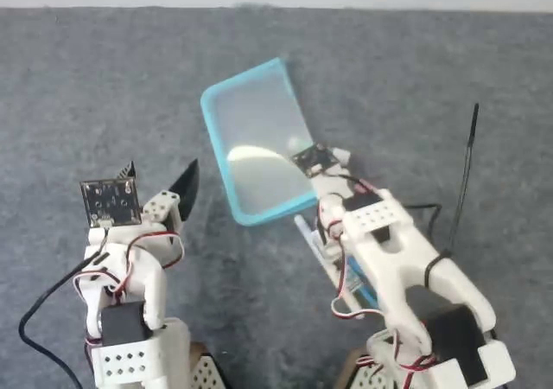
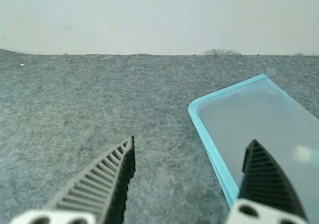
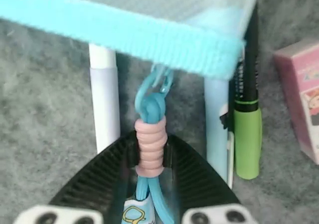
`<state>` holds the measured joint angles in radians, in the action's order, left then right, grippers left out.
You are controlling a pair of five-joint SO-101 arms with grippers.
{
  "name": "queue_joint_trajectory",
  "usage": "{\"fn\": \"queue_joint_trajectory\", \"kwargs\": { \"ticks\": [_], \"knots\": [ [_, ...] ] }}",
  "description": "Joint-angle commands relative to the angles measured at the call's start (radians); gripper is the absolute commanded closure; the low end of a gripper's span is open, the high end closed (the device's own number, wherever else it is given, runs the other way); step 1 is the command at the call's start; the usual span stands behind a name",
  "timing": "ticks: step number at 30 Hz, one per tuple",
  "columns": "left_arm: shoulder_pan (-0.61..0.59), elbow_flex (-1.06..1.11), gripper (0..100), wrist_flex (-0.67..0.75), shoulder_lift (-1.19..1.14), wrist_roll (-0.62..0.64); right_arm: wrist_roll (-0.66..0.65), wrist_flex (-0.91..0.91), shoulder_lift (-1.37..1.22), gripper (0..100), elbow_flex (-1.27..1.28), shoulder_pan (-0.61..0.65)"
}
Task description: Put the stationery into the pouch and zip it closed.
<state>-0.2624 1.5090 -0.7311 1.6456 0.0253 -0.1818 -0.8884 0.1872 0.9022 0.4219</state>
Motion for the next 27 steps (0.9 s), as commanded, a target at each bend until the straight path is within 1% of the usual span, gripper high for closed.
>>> {"fn": "queue_joint_trajectory", "kwargs": {
  "ticks": [1, 4, 7, 9, 11, 14, 17, 21, 25, 27],
  "knots": [
    [0.008, -0.005, 67, 0.014, 0.011, 0.008, -0.018, -0.047, 0.001, 99.2, -0.025, -0.042],
    [0.015, -0.004, 67, 0.014, 0.011, 0.008, -0.023, -0.12, 0.065, 99.2, -0.071, -0.11],
    [0.083, 0.001, 67, 0.008, 0.005, 0.009, -0.071, -0.236, 0.203, 99.2, -0.135, -0.119],
    [0.15, 0.021, 67, 0.006, 0.005, 0.011, -0.094, -0.32, 0.318, 99.2, -0.176, -0.071],
    [0.193, 0.031, 67, 0.006, 0.005, 0.012, -0.112, -0.403, 0.423, 99.2, -0.232, -0.002],
    [0.196, 0.031, 67, 0.008, 0.005, 0.035, -0.112, -0.515, 0.519, 99.2, -0.362, 0.099],
    [0.199, 0.036, 67, 0.011, 0.005, 0.064, -0.115, -0.61, 0.513, 99.2, -0.502, 0.165],
    [0.199, 0.036, 67, 0.012, 0.003, 0.064, -0.115, -0.628, 0.467, 99.2, -0.634, 0.171],
    [0.203, 0.039, 67, 0.014, 0.003, 0.064, -0.117, -0.743, 0.397, 99.2, -0.819, 0.174],
    [0.235, 0.064, 68, 0.025, 0.003, 0.06, -0.115, -0.786, 0.352, 99.2, -0.936, 0.174]
  ]
}}
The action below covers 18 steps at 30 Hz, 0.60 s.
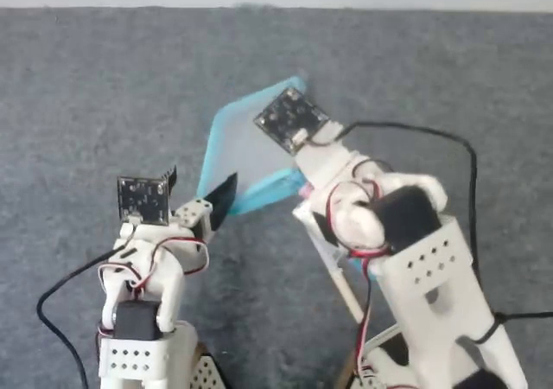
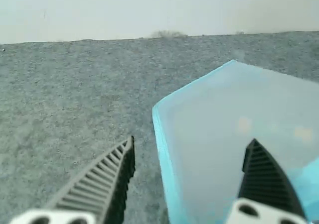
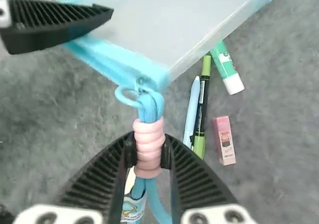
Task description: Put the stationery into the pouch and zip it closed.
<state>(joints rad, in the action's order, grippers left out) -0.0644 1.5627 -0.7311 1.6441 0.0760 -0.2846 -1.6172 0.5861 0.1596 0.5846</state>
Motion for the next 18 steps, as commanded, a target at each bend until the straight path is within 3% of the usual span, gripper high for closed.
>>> {"fn": "queue_joint_trajectory", "kwargs": {
  "ticks": [1, 6, 11, 18],
  "knots": [
    [0.072, 0.022, 68, 0.029, 0.005, -0.011, -0.008, -0.067, -0.073, 99.2, -0.25, 0.012],
    [0.305, 0.047, 75, -0.002, 0.005, -0.089, -0.003, -0.077, -0.274, 99.2, -0.497, 0.064],
    [0.311, 0.047, 75, 0.0, 0.005, -0.091, 0.014, -0.111, -0.41, 99.2, -0.62, 0.18],
    [0.298, 0.039, 75, 0.008, 0.012, -0.078, -0.012, -0.168, -0.349, 99.2, -0.568, 0.289]
  ]
}}
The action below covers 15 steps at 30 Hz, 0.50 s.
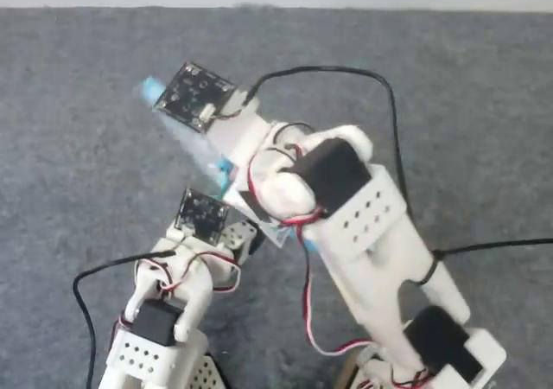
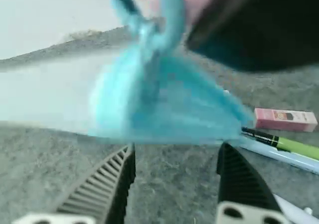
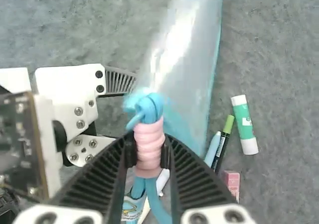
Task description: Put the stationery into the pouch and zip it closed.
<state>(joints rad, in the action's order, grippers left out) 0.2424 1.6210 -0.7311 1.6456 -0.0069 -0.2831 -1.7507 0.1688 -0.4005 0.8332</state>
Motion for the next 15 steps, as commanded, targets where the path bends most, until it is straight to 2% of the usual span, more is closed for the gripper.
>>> {"fn": "queue_joint_trajectory", "kwargs": {
  "ticks": [1, 5, 15],
  "knots": [
    [-0.02, -0.025, 75, 0.014, 0.011, 0.018, -0.014, -0.024, 0.082, 99.2, 0.023, 0.039],
    [-0.094, -0.05, 75, 0.018, 0.011, 0.04, -0.014, 0.076, 0.16, 99.2, 0.252, 0.001],
    [-0.241, -0.122, 75, 0.015, 0.012, 0.103, -0.005, 0.616, 0.358, 99.2, 1.025, -0.206]
  ]
}}
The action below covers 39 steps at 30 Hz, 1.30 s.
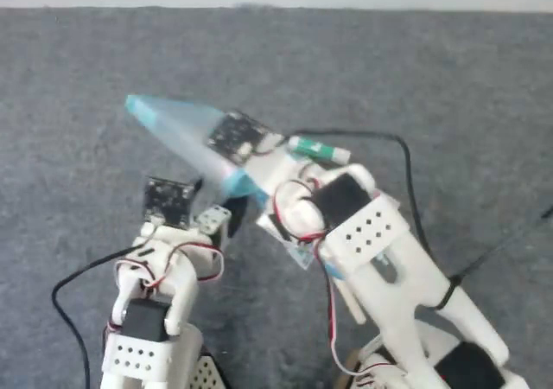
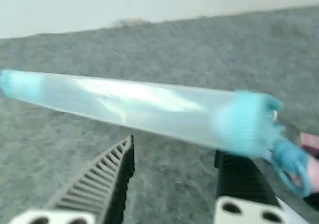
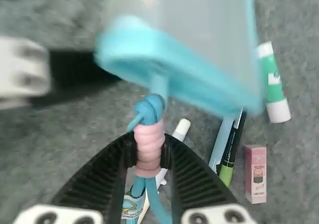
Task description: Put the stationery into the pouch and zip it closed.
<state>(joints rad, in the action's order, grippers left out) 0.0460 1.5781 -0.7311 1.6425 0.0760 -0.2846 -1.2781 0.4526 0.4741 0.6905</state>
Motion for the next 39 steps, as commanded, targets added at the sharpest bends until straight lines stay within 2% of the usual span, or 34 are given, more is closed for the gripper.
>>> {"fn": "queue_joint_trajectory", "kwargs": {
  "ticks": [1, 8, 13, 16, 20, 25, 28, 33, 39],
  "knots": [
    [-0.063, -0.085, 75, 0.015, 0.015, 0.02, -0.003, 0.177, 0.074, 99.2, 0.19, -0.084],
    [-0.232, -0.156, 75, -0.051, 0.015, -0.009, 0.0, 0.249, 0.074, 99.2, 0.284, -0.128],
    [-0.172, -0.16, 75, -0.14, 0.015, -0.153, 0.049, 0.248, 0.077, 99.2, 0.279, -0.127],
    [-0.098, -0.194, 70, -0.235, 0.015, -0.221, 0.051, 0.246, 0.085, 99.2, 0.273, -0.127],
    [0.006, -0.239, 68, -0.315, 0.015, -0.219, 0.043, 0.137, 0.073, 99.2, 0.118, -0.127],
    [0.009, -0.219, 68, -0.261, 0.015, -0.175, 0.044, -0.12, 0.03, 99.2, -0.233, -0.044],
    [0.009, -0.22, 68, -0.261, 0.015, -0.152, 0.043, -0.226, -0.03, 99.2, -0.351, 0.036],
    [0.009, -0.225, 68, -0.261, 0.015, -0.146, 0.043, -0.177, -0.111, 99.2, -0.325, 0.07],
    [0.008, -0.254, 68, -0.282, 0.015, -0.14, 0.049, -0.12, -0.093, 99.2, -0.284, 0.067]
  ]
}}
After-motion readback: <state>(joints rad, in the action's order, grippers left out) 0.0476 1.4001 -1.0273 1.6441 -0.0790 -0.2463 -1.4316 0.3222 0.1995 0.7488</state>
